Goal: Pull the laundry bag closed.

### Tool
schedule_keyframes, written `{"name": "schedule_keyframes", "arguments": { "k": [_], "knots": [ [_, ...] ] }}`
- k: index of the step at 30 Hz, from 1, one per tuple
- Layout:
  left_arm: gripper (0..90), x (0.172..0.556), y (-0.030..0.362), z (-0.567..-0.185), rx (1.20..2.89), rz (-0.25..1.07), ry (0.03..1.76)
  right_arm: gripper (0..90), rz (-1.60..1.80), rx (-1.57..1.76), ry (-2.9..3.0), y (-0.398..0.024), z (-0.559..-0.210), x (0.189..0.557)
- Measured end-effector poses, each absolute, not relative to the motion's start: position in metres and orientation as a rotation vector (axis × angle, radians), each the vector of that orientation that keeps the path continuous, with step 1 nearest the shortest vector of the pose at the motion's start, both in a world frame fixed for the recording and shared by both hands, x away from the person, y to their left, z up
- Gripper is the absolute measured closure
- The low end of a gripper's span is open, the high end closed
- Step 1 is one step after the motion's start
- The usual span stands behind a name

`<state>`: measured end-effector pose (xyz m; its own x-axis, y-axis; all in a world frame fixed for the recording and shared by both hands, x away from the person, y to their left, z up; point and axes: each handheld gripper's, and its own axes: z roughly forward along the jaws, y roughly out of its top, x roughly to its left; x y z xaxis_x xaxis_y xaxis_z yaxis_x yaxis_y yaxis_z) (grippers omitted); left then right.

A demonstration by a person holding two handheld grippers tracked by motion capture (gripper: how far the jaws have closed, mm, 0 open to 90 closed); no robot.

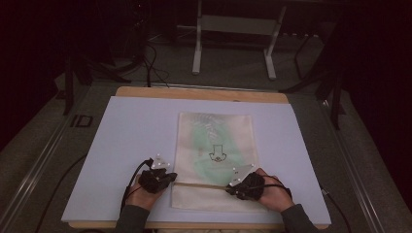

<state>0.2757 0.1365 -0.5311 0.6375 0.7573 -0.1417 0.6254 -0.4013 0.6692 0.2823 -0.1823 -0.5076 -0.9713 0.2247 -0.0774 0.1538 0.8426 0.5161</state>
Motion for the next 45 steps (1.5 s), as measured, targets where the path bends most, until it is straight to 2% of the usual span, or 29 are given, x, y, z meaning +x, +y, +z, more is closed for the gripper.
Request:
{"name": "schedule_keyframes", "arguments": {
  "k": [45],
  "knots": [
    [89.6, 0.275, 0.136, -0.531, 2.149, 0.244, 1.076, 82.3, 0.777, 0.408, 2.863, -0.228, -0.501, 0.281]
  ]
}}
